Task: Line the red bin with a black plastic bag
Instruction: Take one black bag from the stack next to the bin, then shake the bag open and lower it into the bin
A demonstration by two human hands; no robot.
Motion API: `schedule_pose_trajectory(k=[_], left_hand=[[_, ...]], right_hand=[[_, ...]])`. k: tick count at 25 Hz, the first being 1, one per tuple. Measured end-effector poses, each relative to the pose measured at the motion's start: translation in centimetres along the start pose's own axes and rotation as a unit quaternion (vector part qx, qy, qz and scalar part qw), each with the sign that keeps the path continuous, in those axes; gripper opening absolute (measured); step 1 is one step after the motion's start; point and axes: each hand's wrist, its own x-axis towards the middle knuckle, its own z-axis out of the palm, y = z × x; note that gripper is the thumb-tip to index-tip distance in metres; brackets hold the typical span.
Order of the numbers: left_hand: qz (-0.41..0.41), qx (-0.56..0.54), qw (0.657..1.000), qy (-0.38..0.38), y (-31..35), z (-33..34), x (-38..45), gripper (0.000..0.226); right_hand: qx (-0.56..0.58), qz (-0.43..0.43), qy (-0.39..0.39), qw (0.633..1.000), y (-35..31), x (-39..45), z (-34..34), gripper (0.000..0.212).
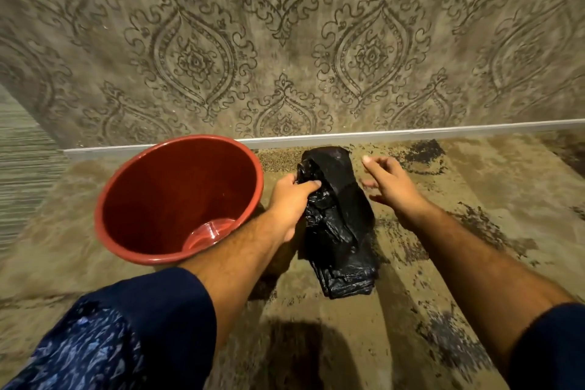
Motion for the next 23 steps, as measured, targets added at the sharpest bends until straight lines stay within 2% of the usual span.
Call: schedule_pose_trajectory(k=[1,2,4,5,6,8,10,13,14,16,18,21,23], left_hand=[[-0.003,-0.008,1.000,0.015,0.4,0.2,-0.1,0.028],[-0.005,-0.013,0.999,0.032,0.8,0.5,-0.1,0.031],[0.001,0.001,0.998,0.060,2.2,0.8,0.1,0.028],[0.008,0.016,0.998,0.068,3.0,0.8,0.1,0.023],[0.015,0.029,0.997,0.070,3.7,0.7,0.2,0.020],[0.041,0.067,0.995,0.067,5.0,0.2,0.2,0.022],[0.078,0.120,0.988,0.058,6.2,-0.5,-0.2,0.033],[0.121,0.223,0.967,0.032,7.6,-1.2,-0.3,0.047],[0.127,0.254,0.959,0.019,8.1,-1.2,-0.1,0.048],[0.143,0.291,0.946,-0.014,9.2,-1.4,0.4,0.043],[0.172,0.304,0.937,-0.028,10.3,-1.5,0.9,0.037],[0.226,0.328,0.917,0.009,11.1,-2.1,1.2,0.038],[0.279,0.365,0.887,0.054,11.1,-2.9,0.9,0.037]], right_hand=[[-0.009,-0.047,-0.009,0.999,-0.3,-0.3,0.1,0.079],[-0.026,-0.068,-0.055,0.996,-0.4,-0.6,0.3,0.096],[-0.078,-0.071,-0.164,0.981,-0.7,-0.9,1.0,0.112],[-0.083,-0.074,-0.180,0.977,-0.7,-0.8,1.4,0.109],[-0.068,-0.074,-0.166,0.981,-0.8,-0.7,1.6,0.094],[0.006,-0.048,-0.126,0.991,-1.4,-0.4,1.2,0.049],[0.073,-0.004,-0.128,0.989,-2.0,-0.5,-0.1,0.024],[0.137,0.030,-0.094,0.986,-2.3,-0.8,-2.5,0.020],[0.159,0.032,-0.075,0.984,-2.3,-0.9,-3.1,0.021],[0.206,0.047,-0.050,0.976,-2.6,-1.0,-3.8,0.038],[0.237,0.060,-0.046,0.969,-3.5,-1.1,-4.1,0.038],[0.246,0.063,-0.048,0.966,-5.4,-1.1,-3.9,0.030],[0.184,0.056,-0.012,0.981,-6.2,-1.3,-3.2,0.026]])
